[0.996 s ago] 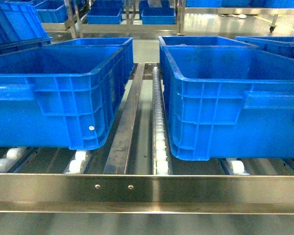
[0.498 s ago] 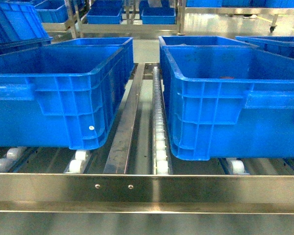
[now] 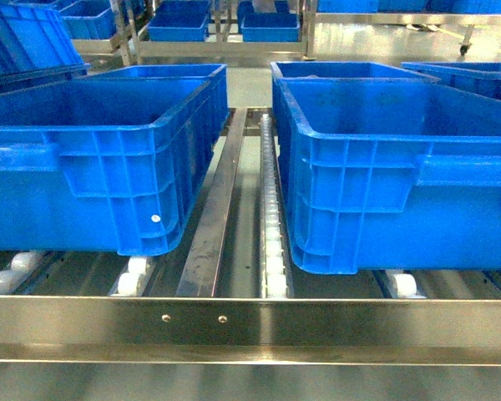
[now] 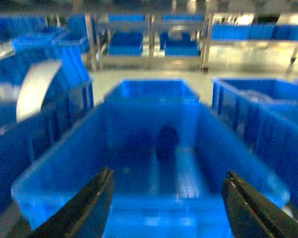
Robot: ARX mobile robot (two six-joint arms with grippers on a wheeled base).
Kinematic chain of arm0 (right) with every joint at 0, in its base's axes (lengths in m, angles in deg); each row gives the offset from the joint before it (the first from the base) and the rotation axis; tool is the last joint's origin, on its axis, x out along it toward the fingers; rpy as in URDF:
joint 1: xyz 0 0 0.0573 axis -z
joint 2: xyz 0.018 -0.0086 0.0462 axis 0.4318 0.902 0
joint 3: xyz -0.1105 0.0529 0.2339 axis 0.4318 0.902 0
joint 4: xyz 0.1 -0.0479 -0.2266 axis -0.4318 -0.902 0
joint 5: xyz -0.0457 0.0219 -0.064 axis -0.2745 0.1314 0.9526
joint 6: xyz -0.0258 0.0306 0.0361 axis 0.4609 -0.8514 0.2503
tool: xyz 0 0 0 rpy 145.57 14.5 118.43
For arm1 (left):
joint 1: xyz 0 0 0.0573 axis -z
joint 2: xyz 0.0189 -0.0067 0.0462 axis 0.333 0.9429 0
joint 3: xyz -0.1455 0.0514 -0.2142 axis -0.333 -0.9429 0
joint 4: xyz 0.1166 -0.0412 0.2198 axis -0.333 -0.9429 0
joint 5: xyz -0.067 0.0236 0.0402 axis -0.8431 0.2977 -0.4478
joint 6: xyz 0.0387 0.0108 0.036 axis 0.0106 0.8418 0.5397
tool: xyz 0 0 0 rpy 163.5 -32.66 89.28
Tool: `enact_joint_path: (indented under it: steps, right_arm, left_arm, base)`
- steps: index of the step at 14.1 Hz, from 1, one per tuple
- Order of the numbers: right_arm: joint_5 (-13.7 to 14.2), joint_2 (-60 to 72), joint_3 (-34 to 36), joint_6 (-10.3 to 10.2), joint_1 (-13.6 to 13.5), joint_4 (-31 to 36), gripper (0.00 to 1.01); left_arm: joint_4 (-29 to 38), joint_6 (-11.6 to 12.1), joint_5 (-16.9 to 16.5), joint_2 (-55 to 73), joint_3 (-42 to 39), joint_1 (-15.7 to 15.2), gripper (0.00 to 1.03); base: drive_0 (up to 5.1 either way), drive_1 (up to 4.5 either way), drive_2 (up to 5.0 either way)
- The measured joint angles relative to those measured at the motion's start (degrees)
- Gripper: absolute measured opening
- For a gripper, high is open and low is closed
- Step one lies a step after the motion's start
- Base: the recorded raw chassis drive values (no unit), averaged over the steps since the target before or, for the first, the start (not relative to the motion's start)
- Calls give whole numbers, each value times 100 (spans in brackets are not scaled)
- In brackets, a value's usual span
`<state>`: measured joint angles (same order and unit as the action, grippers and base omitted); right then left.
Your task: Sort blue parts and orange caps into right shelf containers
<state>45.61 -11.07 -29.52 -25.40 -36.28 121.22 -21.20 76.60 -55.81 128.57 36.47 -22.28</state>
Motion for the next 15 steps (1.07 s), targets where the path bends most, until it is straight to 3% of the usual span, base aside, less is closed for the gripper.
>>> enact_joint_path:
  steps: [1,3,4,5,6,7,12,13,14,15]
  right_arm:
    - [-98,-262,184,39,136,0,53]
    - [-376,-758,586,87,369,-192,21]
    - [-444,-970,704,87,476,-273,8]
    - [-540,-1185,782,96,525,-387,2]
    - [-876,-1381,861,114,741,-520,2]
    - [-1029,-1598,953,109,1069,-638,2]
    - [-1091,-2389,1180,109,1071,-1187,2]
    - [-1093,-2446,1338,109,1071,-920,2]
    - [-1095,-2516,1353,109,1071,-1106,2]
    - [-1091,-2608,1355,109,1071,-1222,2]
  left_arm:
    - [-50,-101,299,0,-568,168,52]
    - [144,-186,273,-730,-1106,306,21]
    - [153,-188,310,-1008,-1331,284,8]
    - [44,-201,310,-1172,-1611,273,2]
    - [-55,-205,306,-1320,-1803,273,2]
    - [-105,-208,297,-1582,-1947,284,2]
    - [-658,-208,297,-2621,-2424,284,2]
    - [-782,-208,297,-2855,-2487,284,2]
    - [-872,-208,297,-3027,-2527,284,2]
    - [-494,-205,297,-2992,-2680,284,2]
  base:
    - [0,0,0]
    - [0,0,0]
    - [0,0,0]
    - [0,0,0]
    - [0,0,0]
    - [0,0,0]
    - [0,0,0]
    - [0,0,0]
    - [0,0,0]
    - [0,0,0]
